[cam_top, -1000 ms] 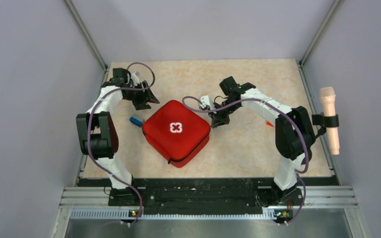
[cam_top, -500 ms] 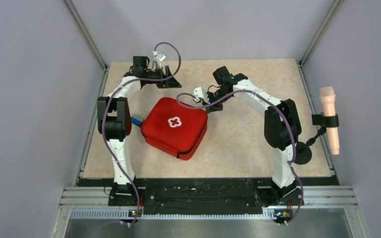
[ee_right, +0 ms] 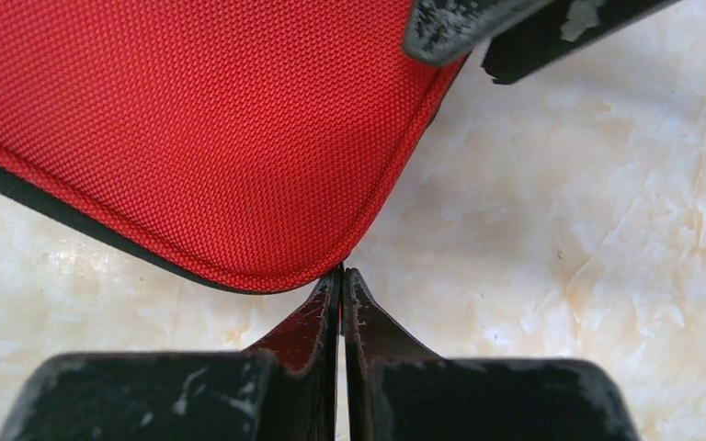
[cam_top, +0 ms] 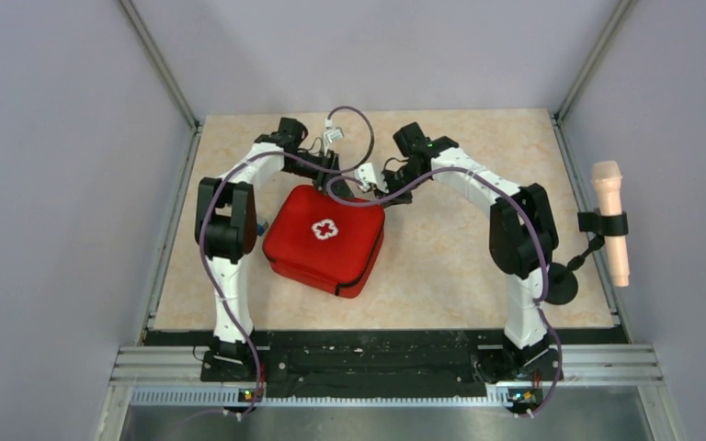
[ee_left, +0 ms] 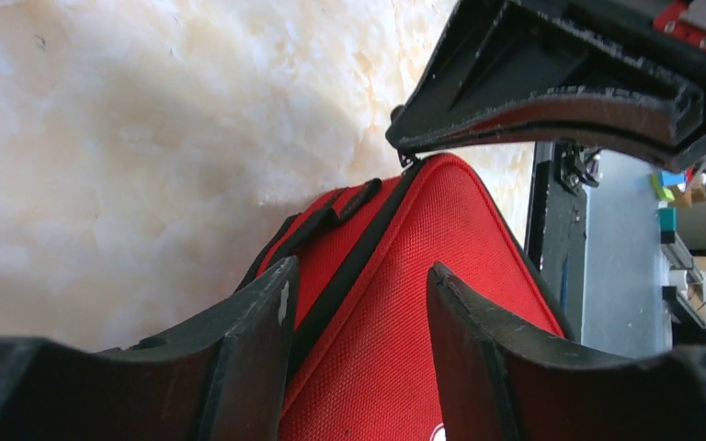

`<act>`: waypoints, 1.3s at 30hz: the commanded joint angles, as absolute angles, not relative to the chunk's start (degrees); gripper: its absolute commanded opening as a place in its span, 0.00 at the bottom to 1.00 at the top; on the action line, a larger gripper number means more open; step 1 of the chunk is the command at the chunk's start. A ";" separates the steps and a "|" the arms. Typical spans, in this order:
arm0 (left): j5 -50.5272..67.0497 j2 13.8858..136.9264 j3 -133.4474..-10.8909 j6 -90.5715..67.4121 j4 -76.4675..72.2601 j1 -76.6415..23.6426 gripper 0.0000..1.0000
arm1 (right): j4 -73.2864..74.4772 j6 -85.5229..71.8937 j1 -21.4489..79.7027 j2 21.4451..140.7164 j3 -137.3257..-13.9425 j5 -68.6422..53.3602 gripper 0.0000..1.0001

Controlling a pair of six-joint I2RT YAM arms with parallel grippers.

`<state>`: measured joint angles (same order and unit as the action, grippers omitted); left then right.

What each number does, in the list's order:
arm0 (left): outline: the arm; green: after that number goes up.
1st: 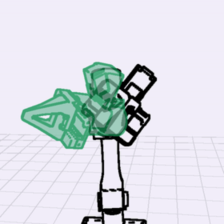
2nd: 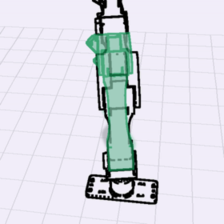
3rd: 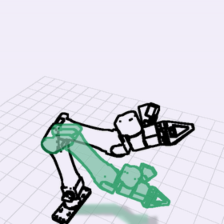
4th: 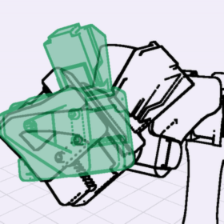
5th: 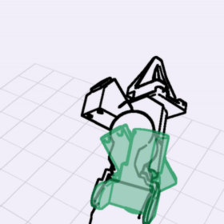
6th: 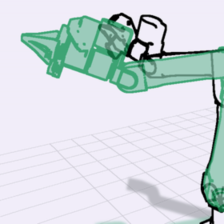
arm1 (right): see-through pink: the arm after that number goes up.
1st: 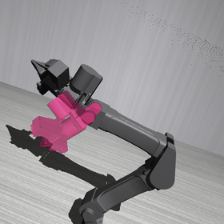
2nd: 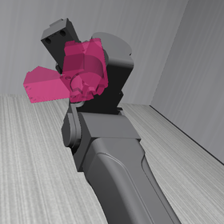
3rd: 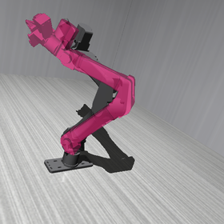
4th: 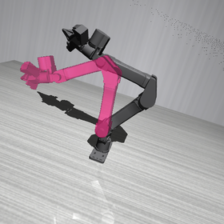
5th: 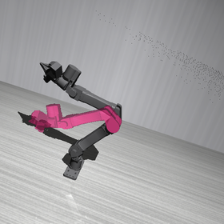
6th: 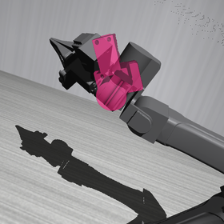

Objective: Organize the medicine kit

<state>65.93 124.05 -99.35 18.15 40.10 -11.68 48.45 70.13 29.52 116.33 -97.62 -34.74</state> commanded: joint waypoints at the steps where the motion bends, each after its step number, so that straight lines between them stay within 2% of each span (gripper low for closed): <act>1: 66.61 125.78 -100.70 30.89 54.61 -11.65 0.56 | 43.88 71.23 29.97 114.24 -98.70 -34.07 0.00; 8: 63.67 127.19 -100.89 39.43 63.08 -12.51 0.52 | 41.24 69.50 30.04 113.63 -97.47 -32.54 0.00; 13: 60.06 128.19 -100.28 38.12 61.85 -12.57 0.36 | 41.22 69.58 29.98 112.52 -96.25 -33.03 0.00; 14: 59.47 128.28 -100.40 37.89 61.54 -12.57 0.30 | 41.40 69.84 29.97 112.05 -95.71 -32.89 0.00; 17: 59.66 128.89 -102.07 40.06 64.03 -12.44 0.03 | 44.61 73.18 29.95 110.71 -94.26 -32.69 0.00; 18: 59.61 129.02 -102.65 41.05 65.11 -12.43 0.00 | 45.85 74.75 29.90 110.21 -93.63 -32.24 0.00; 22: 58.41 128.61 -103.68 41.78 65.73 -11.95 0.00 | 53.41 80.70 28.75 108.03 -92.38 -32.30 0.00; 28: 58.22 125.32 -99.03 23.55 49.69 -7.84 0.00 | 62.30 85.74 28.48 103.91 -87.35 -33.54 0.00; 39: 51.42 121.69 -96.23 2.77 36.98 -3.52 0.00 | 59.76 74.02 28.57 100.73 -78.06 -39.96 0.00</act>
